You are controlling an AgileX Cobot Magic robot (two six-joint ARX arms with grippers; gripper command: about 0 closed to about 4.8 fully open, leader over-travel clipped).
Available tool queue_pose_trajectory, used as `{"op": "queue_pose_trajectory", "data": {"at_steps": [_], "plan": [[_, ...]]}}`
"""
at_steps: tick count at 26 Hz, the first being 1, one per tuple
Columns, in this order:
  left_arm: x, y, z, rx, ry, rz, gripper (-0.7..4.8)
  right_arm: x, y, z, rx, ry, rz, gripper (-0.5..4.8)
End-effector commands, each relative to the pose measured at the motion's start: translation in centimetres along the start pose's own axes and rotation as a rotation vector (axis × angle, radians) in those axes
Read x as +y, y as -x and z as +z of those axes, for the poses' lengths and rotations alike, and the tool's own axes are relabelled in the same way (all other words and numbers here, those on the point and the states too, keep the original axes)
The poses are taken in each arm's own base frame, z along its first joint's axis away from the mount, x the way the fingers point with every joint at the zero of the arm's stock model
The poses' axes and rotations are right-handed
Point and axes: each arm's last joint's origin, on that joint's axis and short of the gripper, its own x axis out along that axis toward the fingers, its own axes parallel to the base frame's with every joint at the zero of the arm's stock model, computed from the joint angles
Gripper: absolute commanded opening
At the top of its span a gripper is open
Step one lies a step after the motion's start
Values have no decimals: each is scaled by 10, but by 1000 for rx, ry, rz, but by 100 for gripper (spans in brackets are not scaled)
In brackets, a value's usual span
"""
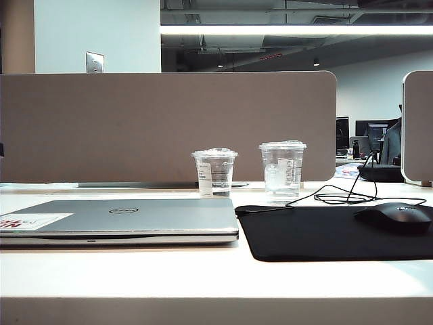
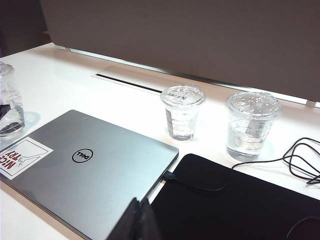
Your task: Pick up the coffee cup on the left and place it on the left side of the laptop.
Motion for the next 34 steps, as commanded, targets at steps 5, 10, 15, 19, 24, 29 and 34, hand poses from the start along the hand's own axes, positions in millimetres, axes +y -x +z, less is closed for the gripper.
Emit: {"op": "queue_pose_trajectory", "data": {"at_steps": [5, 10, 15, 19, 24, 29, 34], "plan": [[-2, -6, -4, -27, -4, -54, 143, 0, 1, 4, -23, 2, 4, -3], [-2, -8, -11, -2, -7, -66, 153, 0, 1, 4, -23, 2, 4, -3], [-4, -8, -9, -14, -18, -108, 344, 0, 1, 4, -22, 2, 4, -3], [-4, -7, -10, -9, -40, -138, 404, 0, 1, 4, -22, 2, 4, -3], [-2, 9, -6, -10, -91, -134, 404, 0, 1, 4, -22, 2, 4, -3], [-1, 19, -4, 74, -119, -127, 404, 0, 1, 4, -22, 2, 3, -3], [0, 34, 7, 169, -135, -118, 404, 0, 1, 4, -23, 2, 13, -3]]}}
